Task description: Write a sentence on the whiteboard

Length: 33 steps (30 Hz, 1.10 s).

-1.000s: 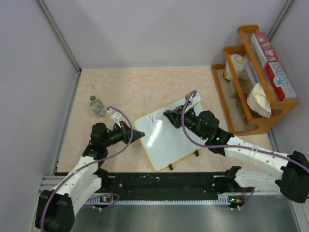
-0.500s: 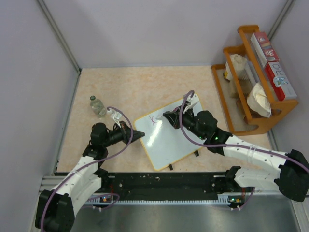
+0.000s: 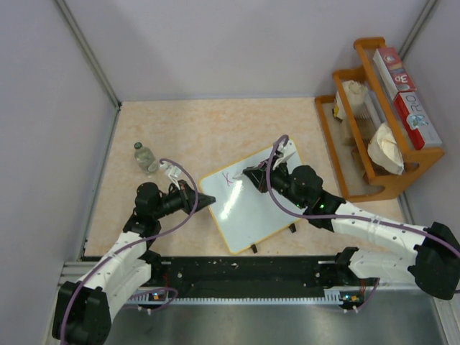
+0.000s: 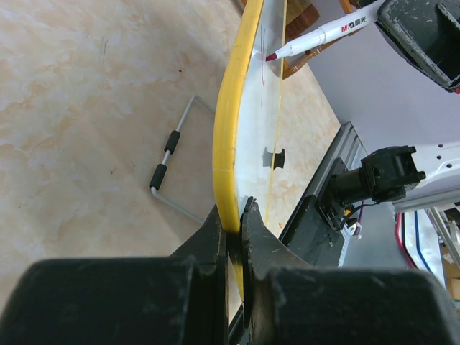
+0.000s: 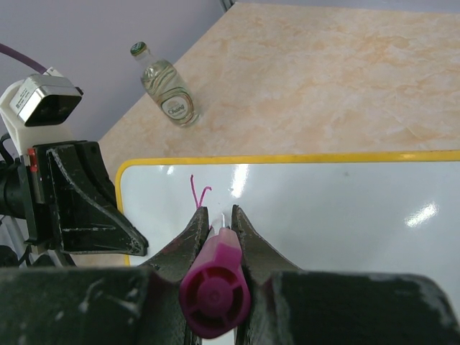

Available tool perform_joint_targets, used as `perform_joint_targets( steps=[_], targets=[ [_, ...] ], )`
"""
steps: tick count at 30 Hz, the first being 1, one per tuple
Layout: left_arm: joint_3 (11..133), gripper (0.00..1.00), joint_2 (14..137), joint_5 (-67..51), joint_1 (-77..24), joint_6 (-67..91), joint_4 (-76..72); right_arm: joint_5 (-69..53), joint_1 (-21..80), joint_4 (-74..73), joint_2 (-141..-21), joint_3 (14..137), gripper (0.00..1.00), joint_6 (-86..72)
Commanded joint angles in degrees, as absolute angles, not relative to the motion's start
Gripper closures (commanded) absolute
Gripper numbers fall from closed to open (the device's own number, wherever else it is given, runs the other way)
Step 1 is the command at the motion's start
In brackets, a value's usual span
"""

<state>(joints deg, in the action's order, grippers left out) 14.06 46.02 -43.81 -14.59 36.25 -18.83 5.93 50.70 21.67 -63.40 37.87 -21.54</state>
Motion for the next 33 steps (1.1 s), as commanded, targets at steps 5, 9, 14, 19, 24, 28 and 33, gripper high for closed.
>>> perform_joint_targets(
  steps=[5,9,14,19,24,28,33],
  targets=[
    [13.4,1.0,47.5,-42.1,-14.8,24.1,-13.8,8.5,48.9,21.4,-63.5,37.8,1.0,-22.3],
    [13.4,1.0,47.5,-42.1,-14.8,24.1,-13.8,9.0,48.3,21.1,-63.1,38.1,1.0,-22.7],
    [13.4,1.0,47.5,-42.2,-14.8,24.1,-13.9,8.9,48.3,21.4,-63.6,38.8,1.0,-22.8],
    [13.4,1.0,47.5,-42.3,-14.8,24.1,-13.9,7.7,48.3,21.9,-64.6,39.9,1.0,-23.1],
    [13.4,1.0,47.5,-42.4,-14.8,24.0,-13.9,6.3,48.3,22.4,-64.6,39.7,1.0,-23.3],
    [13.4,1.0,47.5,-42.4,-14.8,24.0,-14.0,5.7,48.3,23.1,-64.2,39.0,1.0,-23.5],
    [13.4,1.0,47.5,-42.5,-14.8,24.0,-14.0,6.2,48.3,22.9,-64.4,39.5,1.0,-23.5]
  ],
)
